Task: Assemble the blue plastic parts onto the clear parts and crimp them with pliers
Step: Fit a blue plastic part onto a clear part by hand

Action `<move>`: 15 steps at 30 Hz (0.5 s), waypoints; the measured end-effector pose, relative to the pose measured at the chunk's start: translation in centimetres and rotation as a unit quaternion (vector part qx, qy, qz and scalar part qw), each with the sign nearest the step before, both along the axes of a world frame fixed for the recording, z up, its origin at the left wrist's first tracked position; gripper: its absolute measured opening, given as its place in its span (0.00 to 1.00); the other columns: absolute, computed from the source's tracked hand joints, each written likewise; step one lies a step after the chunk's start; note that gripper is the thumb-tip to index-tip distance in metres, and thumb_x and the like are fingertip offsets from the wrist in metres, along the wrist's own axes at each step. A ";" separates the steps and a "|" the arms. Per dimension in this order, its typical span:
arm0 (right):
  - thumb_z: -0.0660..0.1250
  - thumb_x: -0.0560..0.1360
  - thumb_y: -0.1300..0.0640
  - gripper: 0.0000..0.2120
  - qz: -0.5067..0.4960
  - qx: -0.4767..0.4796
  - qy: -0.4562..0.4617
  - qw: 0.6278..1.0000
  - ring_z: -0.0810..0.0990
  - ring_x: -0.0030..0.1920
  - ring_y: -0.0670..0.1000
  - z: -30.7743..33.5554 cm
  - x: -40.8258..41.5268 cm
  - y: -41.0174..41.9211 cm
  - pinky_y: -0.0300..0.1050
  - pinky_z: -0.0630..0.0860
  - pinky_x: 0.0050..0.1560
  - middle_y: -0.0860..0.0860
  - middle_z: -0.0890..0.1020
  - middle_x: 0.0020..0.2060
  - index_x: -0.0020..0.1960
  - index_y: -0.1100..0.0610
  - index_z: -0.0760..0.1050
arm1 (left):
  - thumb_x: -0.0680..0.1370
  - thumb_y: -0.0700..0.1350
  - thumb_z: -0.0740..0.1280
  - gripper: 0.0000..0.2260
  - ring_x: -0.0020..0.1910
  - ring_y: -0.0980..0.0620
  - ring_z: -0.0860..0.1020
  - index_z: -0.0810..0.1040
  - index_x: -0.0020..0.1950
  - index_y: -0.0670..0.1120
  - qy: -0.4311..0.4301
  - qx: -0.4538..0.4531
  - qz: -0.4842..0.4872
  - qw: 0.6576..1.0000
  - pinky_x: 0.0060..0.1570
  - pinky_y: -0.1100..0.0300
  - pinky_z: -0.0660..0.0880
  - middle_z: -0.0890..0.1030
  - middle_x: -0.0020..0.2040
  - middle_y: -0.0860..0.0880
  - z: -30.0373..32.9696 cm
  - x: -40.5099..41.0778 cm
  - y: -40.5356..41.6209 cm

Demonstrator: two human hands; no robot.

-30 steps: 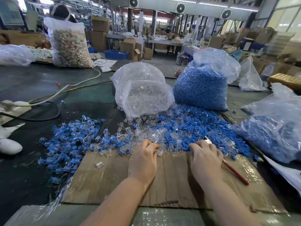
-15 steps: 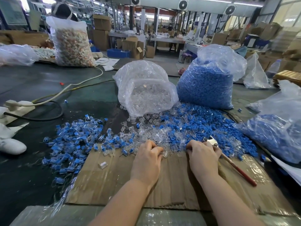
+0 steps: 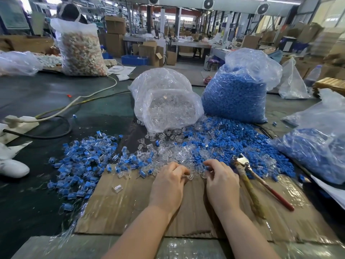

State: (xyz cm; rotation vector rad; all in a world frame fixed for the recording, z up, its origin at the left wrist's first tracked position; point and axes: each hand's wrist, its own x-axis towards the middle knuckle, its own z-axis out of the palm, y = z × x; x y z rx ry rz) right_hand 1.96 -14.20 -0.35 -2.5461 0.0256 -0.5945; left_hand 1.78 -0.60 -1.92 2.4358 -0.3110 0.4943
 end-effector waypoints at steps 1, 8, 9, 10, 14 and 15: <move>0.66 0.75 0.62 0.08 0.005 0.006 -0.006 1.000 0.76 0.49 0.51 -0.1 -0.1 0.0 0.44 0.64 0.49 0.48 0.81 0.45 0.53 0.53 0.77 | 0.78 0.45 0.63 0.08 0.53 0.61 0.70 0.77 0.56 0.52 0.000 -0.007 0.003 1.000 0.55 0.71 0.63 0.76 0.53 0.56 0.0 -0.1 0.0; 0.71 0.71 0.63 0.04 0.043 0.042 -0.048 0.997 0.75 0.38 0.52 -0.2 -0.8 -0.2 0.43 0.67 0.39 0.47 0.78 0.34 0.41 0.57 0.77 | 0.77 0.43 0.65 0.10 0.46 0.60 0.73 0.78 0.58 0.51 0.003 -0.039 0.008 0.999 0.48 0.73 0.65 0.77 0.49 0.56 0.5 -0.5 -0.1; 0.71 0.71 0.62 0.04 0.050 0.048 -0.047 0.997 0.76 0.38 0.52 -0.2 -0.9 -0.2 0.43 0.68 0.39 0.48 0.79 0.34 0.40 0.57 0.77 | 0.77 0.43 0.66 0.09 0.46 0.61 0.73 0.79 0.56 0.51 0.006 -0.042 0.007 0.999 0.48 0.73 0.66 0.77 0.49 0.57 0.6 -0.5 -0.1; 0.71 0.71 0.62 0.03 0.057 0.057 -0.044 0.996 0.76 0.38 0.51 -0.2 -0.9 -0.2 0.43 0.68 0.39 0.48 0.80 0.35 0.41 0.57 0.78 | 0.77 0.43 0.66 0.08 0.46 0.61 0.73 0.79 0.54 0.51 0.008 -0.049 0.005 0.999 0.48 0.73 0.67 0.77 0.49 0.57 0.7 -0.6 0.0; 0.70 0.73 0.61 0.02 0.077 0.087 -0.040 0.992 0.77 0.37 0.49 -0.2 -1.1 -0.3 0.41 0.72 0.40 0.47 0.81 0.35 0.42 0.56 0.79 | 0.75 0.40 0.68 0.04 0.39 0.65 0.72 0.78 0.46 0.48 0.011 -0.088 0.007 0.996 0.44 0.78 0.67 0.74 0.43 0.57 1.1 -0.7 0.1; 0.70 0.73 0.61 0.02 0.081 0.092 -0.042 0.992 0.77 0.37 0.48 -0.2 -1.1 -0.3 0.40 0.71 0.40 0.46 0.81 0.35 0.42 0.55 0.79 | 0.75 0.40 0.68 0.04 0.39 0.66 0.71 0.77 0.46 0.48 0.012 -0.097 0.012 0.995 0.44 0.79 0.67 0.74 0.43 0.57 1.2 -0.8 0.1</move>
